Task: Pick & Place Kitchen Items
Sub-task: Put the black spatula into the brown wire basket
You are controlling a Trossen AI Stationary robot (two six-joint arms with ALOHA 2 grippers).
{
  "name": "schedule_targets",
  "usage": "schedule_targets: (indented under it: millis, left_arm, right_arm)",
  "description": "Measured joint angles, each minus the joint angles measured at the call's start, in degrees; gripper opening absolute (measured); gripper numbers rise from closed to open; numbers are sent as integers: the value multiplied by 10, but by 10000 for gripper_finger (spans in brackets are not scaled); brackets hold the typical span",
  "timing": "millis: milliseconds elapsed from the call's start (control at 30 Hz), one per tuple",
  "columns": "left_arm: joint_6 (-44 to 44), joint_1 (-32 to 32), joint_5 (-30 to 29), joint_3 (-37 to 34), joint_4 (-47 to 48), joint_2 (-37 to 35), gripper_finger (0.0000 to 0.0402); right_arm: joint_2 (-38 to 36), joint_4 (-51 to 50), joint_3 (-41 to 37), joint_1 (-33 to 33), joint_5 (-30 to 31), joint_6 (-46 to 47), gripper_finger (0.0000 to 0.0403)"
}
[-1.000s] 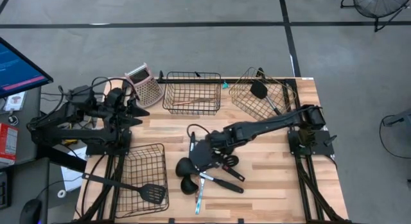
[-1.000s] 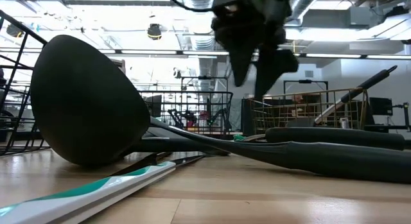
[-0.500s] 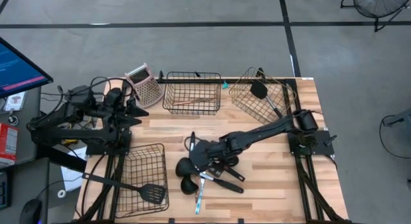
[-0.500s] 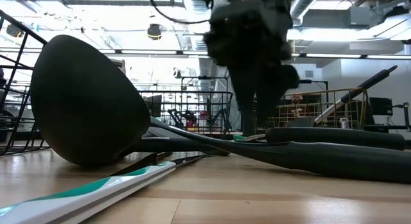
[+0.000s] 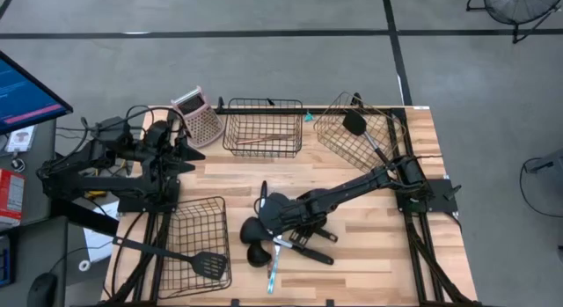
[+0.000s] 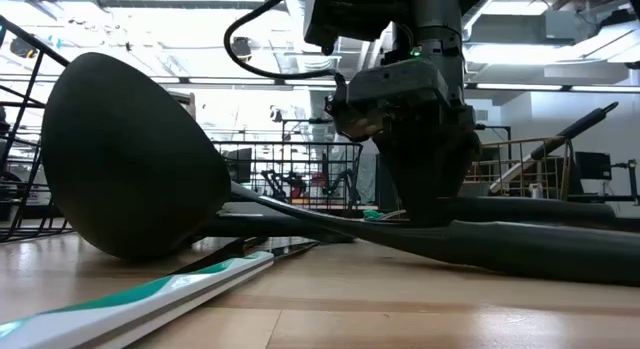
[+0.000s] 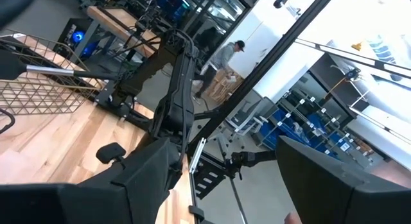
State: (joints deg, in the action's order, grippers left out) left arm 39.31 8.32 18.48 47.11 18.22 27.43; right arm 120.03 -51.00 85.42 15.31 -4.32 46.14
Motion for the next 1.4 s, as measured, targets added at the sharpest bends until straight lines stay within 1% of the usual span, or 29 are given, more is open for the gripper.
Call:
schedule_targets:
  millis: [33, 67, 133, 300, 400, 633, 1067, 1200, 1400]
  left_arm:
    - [0, 0, 0, 0, 0, 0, 269]
    - [0, 0, 0, 0, 0, 0, 269]
    - [0, 0, 0, 0, 0, 0, 269]
    - [0, 0, 0, 0, 0, 0, 269]
    - [0, 0, 0, 0, 0, 0, 269]
    - [0, 0, 0, 0, 0, 0, 269]
    - [0, 0, 0, 0, 0, 0, 269]
    - [0, 0, 0, 0, 0, 0, 269]
    - [0, 0, 0, 0, -1, 0, 269]
  right_arm:
    - [-2, -3, 0, -1, 0, 1, 101]
    - [-4, -5, 0, -1, -1, 1, 89]
    - [-4, -6, -1, -4, -1, -4, 97]
    - [-4, -6, -1, -5, -3, -6, 97]
    - [-21, -11, -2, -5, -2, -11, 97]
    - [-90, -11, -2, -13, 14, -7, 97]
    - [-258, 9, -1, -28, 28, 19, 97]
    - [-303, 37, -1, -30, 29, 19, 97]
    - [-370, 116, -1, -31, 28, 0, 97]
